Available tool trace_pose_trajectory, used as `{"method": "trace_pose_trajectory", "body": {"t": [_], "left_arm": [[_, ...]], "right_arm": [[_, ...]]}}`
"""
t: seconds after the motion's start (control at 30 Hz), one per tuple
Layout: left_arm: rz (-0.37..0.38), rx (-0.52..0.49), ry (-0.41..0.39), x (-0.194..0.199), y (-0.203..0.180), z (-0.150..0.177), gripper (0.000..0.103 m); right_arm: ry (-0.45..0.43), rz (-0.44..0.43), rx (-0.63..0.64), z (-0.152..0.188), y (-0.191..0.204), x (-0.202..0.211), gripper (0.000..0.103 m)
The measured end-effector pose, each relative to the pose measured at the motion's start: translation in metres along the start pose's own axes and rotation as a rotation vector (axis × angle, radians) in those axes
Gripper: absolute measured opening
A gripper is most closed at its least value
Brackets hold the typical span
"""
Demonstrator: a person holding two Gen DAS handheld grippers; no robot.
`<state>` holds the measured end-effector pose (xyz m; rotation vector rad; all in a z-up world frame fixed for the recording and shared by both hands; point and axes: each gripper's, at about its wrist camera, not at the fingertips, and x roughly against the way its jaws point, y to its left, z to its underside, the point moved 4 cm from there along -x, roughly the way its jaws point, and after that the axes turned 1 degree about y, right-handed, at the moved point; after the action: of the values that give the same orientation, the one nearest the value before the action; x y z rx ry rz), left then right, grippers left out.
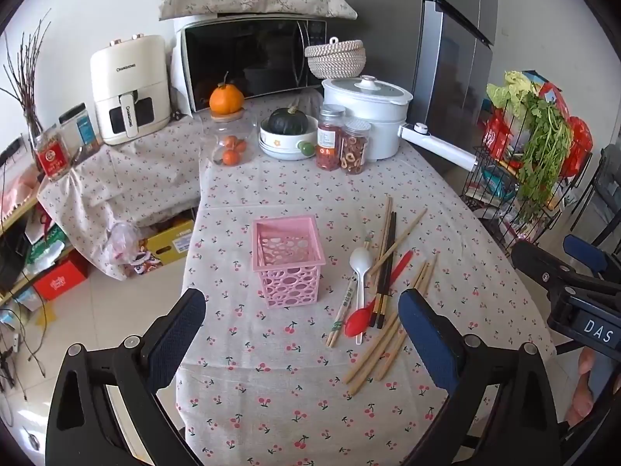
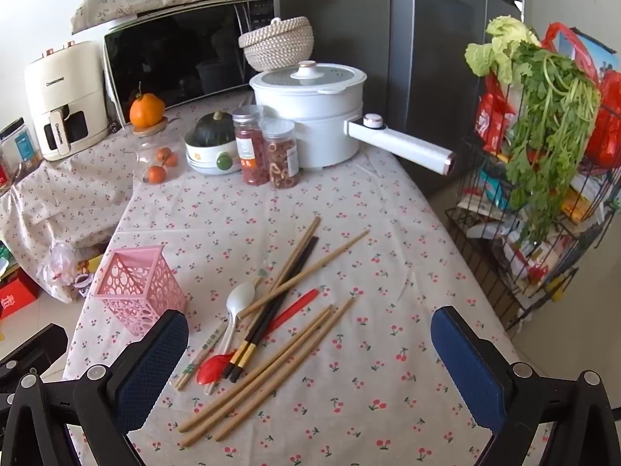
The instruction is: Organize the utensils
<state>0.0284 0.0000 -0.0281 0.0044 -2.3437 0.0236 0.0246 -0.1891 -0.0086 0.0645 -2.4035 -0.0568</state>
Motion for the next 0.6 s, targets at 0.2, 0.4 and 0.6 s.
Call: {"method": "trace_pose_trajectory", "body": {"t": [0.2, 0.4, 0.6], "left_arm": [[0.001, -0.007, -0.001, 0.004, -0.001, -0.003, 0.101], [0.012, 0.000, -0.010, 0.012, 0.005, -0.010, 0.101], [0.004, 0.000, -0.032, 0.011, 0.003, -0.004, 0.101]], "right_arm": [[-0.002, 0.006, 0.005, 0.003, 0.008, 0.000, 0.103], [-0.001, 0.003, 0.007, 0.001, 0.005, -0.002, 0.103], [0.011, -0.004, 0.007, 0.001, 0.007, -0.004, 0.103]]}}
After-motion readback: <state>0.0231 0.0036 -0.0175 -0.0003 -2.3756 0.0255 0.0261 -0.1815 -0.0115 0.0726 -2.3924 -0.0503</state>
